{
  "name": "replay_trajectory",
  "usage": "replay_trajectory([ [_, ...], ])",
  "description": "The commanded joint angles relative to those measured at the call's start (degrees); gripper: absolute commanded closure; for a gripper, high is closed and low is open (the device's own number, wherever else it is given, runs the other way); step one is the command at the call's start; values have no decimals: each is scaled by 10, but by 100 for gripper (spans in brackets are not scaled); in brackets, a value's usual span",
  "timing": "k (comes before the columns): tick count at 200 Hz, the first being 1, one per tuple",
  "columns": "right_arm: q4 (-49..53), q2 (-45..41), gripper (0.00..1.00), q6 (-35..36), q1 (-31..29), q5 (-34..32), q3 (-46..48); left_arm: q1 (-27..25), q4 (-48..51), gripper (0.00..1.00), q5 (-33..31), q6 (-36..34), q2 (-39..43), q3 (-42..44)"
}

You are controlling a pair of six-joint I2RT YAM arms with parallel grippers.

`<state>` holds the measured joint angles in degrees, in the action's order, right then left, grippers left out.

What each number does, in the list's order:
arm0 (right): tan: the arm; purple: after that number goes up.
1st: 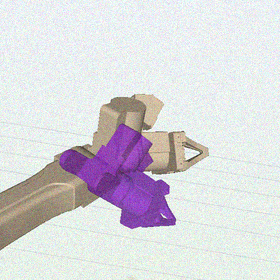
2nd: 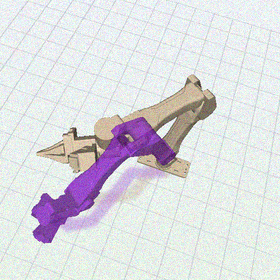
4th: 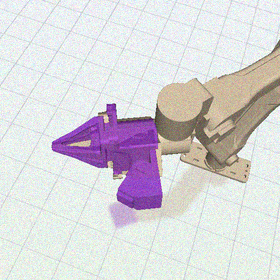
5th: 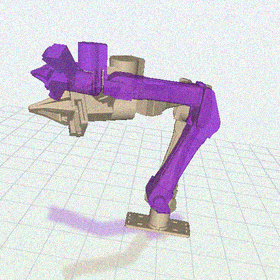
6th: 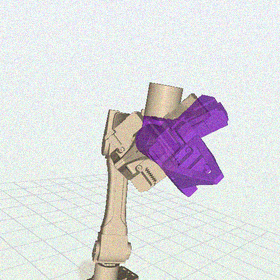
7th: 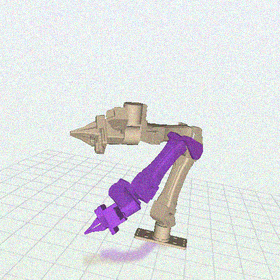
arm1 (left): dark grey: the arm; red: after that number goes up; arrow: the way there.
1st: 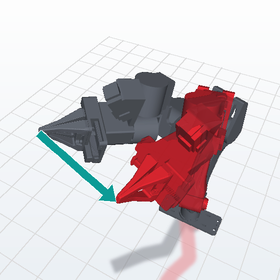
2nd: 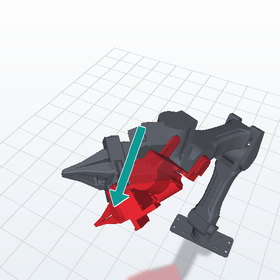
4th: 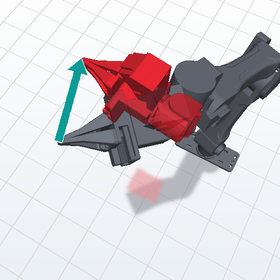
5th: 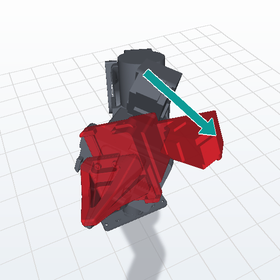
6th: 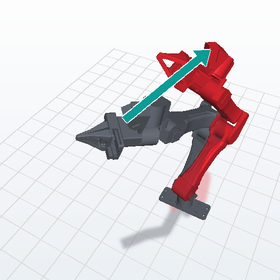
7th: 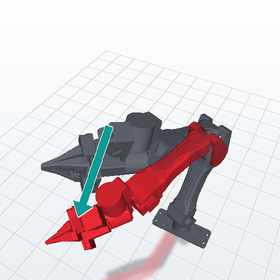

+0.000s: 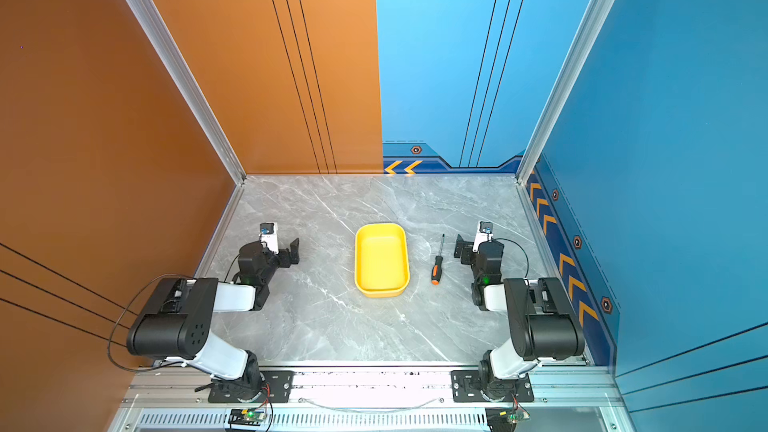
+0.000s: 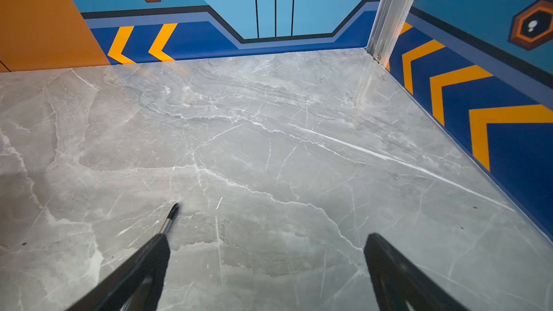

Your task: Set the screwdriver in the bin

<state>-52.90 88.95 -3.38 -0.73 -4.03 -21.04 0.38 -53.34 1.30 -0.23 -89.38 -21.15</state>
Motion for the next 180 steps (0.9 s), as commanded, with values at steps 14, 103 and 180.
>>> replay_trajectory([
  [14, 9, -3, 0, -3, 1, 3, -5, 0, 4, 2, -9, -6, -3, -7],
  [103, 23, -21, 3, -20, -6, -67, -3, 0, 3, 2, -10, -6, 0, -4],
  [180, 485, -196, 5, -115, -40, -7, -150, -9, 126, 2, 10, -9, 175, 7],
])
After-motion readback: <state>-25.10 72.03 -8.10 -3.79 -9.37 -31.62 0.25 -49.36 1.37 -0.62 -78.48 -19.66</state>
